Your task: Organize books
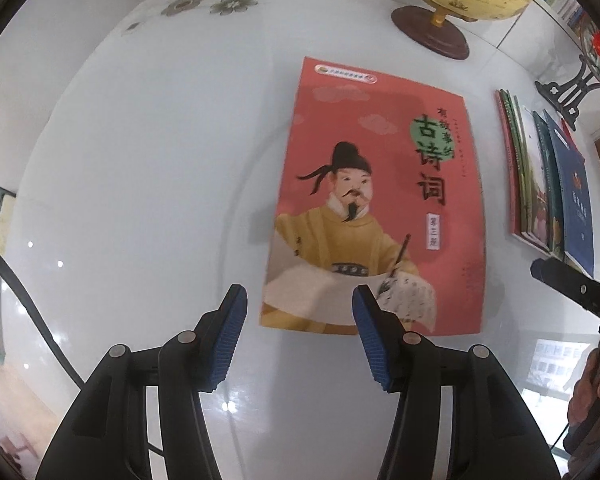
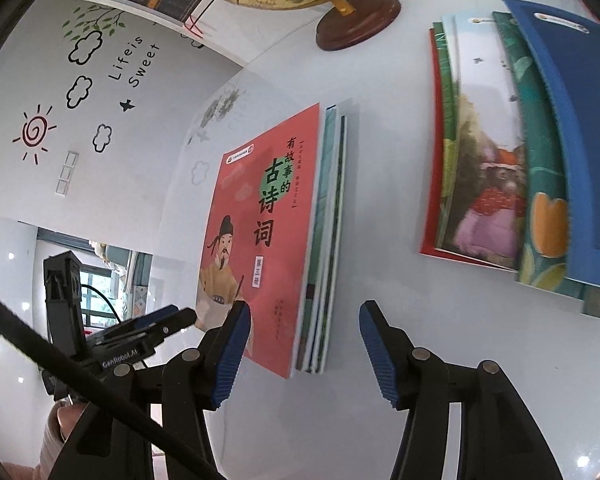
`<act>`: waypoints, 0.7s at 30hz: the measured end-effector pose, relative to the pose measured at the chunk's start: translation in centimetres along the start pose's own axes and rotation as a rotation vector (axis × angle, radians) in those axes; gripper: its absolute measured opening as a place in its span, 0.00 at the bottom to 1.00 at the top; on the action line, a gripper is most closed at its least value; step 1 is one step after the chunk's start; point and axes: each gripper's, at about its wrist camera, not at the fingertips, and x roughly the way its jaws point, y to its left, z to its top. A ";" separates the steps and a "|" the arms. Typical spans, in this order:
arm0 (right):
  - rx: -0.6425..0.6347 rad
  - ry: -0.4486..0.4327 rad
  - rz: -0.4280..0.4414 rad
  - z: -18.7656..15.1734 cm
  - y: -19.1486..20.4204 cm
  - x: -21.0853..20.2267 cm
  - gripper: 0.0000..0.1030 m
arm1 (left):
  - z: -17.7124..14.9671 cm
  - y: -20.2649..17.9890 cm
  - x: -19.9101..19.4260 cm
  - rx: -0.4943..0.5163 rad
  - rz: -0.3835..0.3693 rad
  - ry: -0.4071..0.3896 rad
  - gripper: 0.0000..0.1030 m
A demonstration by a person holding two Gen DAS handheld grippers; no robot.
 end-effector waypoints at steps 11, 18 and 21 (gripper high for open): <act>0.036 -0.050 -0.008 0.0 -3.7 -4.9 0.54 | 0.9 -6.2 -1.4 0.048 -0.015 -0.050 0.51; 0.081 -0.099 -0.021 -0.3 -7.2 -8.5 0.54 | 2.3 -11.1 -1.0 0.078 -0.040 -0.060 0.51; 0.099 -0.117 -0.023 -0.6 -8.7 -10.1 0.54 | 2.8 -13.1 -1.0 0.077 -0.083 -0.058 0.51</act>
